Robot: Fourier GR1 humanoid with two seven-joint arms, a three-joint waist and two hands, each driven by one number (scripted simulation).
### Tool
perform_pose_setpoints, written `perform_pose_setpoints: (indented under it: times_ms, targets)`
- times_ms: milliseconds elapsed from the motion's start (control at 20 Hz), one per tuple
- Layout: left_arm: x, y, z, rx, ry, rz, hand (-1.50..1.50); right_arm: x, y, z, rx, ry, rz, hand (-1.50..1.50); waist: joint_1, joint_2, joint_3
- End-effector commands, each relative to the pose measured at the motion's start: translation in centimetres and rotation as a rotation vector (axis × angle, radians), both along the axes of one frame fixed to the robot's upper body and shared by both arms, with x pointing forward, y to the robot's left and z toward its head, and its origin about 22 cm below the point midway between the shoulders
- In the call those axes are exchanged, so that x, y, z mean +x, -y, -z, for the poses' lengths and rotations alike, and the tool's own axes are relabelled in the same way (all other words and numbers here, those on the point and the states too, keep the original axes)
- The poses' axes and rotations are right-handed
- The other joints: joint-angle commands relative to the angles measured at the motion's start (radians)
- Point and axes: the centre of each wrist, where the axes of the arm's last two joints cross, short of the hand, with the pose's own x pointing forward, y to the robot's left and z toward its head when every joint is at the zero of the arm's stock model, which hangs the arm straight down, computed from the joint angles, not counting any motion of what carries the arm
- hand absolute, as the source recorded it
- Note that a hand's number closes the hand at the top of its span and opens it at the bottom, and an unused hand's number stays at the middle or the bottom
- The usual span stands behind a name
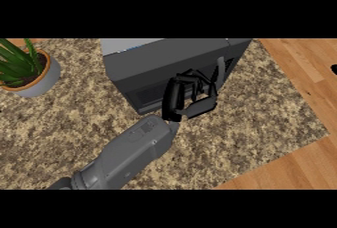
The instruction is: Pick up the milk, place it into the microwave and close the microwave
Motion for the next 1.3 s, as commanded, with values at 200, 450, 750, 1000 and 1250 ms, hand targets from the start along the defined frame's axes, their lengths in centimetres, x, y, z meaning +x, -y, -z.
perform_pose_setpoints:
  times_ms: [200, 450, 750, 1000, 1250]
  targets:
    - [2.1, -0.4, -1.0, -0.001, -0.016, -0.035, 1.50, 0.2, -0.6, -0.6, 0.008, 0.004, -0.083, -1.50, 0.000, 0.018, -0.002]
    - [2.0, -0.5, -0.7, -0.011, -0.023, -0.041, 1.50, 0.2, -0.3, -1.0, -0.009, -0.008, -0.119, -1.50, -0.005, 0.016, -0.002]
    - [2.0, -0.5, -0.4, -0.003, -0.007, -0.047, 1.50, 0.1, -0.1, -1.1, -0.005, -0.021, -0.137, -1.50, -0.012, 0.018, -0.001]
    - [2.3, -0.3, -0.9, -0.009, -0.003, -0.055, 1.50, 0.2, 0.0, -2.0, -0.015, -0.007, -0.137, -1.50, -0.009, 0.015, -0.002]
    - [2.2, -0.5, -0.5, -0.011, -0.003, -0.045, 1.50, 0.2, -0.1, -2.2, -0.018, -0.007, -0.165, -1.50, -0.002, 0.021, 0.000]
